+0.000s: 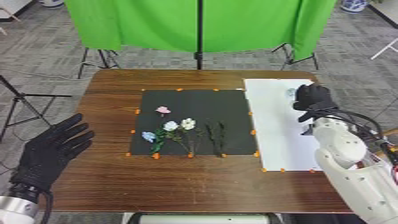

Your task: Arrange flowers

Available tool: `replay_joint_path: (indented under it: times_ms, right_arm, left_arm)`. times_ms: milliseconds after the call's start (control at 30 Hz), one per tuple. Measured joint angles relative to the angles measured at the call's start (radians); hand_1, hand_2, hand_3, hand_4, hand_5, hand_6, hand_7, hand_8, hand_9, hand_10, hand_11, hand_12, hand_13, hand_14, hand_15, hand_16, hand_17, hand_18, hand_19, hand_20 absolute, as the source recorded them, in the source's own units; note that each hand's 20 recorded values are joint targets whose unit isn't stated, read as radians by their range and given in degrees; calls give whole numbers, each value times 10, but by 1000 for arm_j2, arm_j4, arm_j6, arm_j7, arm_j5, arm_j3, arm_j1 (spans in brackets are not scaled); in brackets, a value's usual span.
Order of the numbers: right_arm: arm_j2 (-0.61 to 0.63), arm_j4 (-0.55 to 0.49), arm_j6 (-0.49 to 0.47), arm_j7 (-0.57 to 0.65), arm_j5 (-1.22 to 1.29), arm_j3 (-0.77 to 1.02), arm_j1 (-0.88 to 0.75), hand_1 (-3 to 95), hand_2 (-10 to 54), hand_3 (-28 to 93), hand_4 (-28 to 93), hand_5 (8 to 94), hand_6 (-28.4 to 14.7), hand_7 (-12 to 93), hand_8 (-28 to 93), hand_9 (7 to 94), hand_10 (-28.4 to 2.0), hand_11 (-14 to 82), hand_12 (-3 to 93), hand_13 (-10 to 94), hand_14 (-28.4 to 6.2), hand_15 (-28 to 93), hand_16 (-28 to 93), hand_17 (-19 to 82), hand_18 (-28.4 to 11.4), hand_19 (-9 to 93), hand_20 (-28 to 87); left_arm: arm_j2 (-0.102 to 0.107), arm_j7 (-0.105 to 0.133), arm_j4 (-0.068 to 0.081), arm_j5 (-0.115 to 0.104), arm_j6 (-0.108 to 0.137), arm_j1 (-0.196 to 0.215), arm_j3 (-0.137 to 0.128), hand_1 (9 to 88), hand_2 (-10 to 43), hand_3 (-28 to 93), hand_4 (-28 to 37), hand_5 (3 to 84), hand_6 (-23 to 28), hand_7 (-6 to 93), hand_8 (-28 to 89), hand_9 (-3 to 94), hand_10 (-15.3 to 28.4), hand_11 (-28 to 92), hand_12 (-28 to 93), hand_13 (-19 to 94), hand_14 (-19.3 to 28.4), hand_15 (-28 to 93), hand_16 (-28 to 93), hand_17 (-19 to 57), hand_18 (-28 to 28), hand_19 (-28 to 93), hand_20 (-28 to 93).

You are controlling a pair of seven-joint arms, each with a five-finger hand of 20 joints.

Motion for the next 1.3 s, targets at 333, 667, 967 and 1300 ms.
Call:
replay_joint_path:
  times_ms: [333,667,967,1300]
  right_arm:
    - [-134,-99,-39,-154,120,-188,124,503,-95,822,-283,748,22,467,-147,909,-20,157,466,858,13,443,388,360,-148,782,405]
    - [-301,-14,-90,-173,45,-265,188,503,-95,819,-283,739,22,472,-150,904,-18,153,457,846,10,457,377,349,-150,779,407]
    - [-303,4,-129,-181,-28,-279,184,498,-95,815,-283,732,29,473,-145,901,-15,143,447,829,9,464,375,331,-152,775,410]
    - [-317,43,-133,-183,-71,-296,181,448,-95,805,-283,693,35,429,-136,872,-18,142,443,795,0,495,346,308,-155,766,422]
  left_arm:
    - [1,-9,2,0,-1,-11,10,255,10,721,-237,360,26,213,-105,284,123,258,136,231,148,342,-9,-109,209,444,62]
    - [1,-19,2,0,-1,-20,18,255,11,720,-236,360,26,212,-105,283,123,258,136,231,149,344,-9,-109,210,445,62]
    - [2,-19,3,0,0,-20,20,256,11,720,-237,358,25,213,-105,284,123,259,137,231,148,344,-9,-109,210,446,61]
    - [3,-23,5,0,0,-24,23,256,11,721,-237,359,25,213,-105,284,123,257,136,231,148,343,-9,-109,210,445,61]
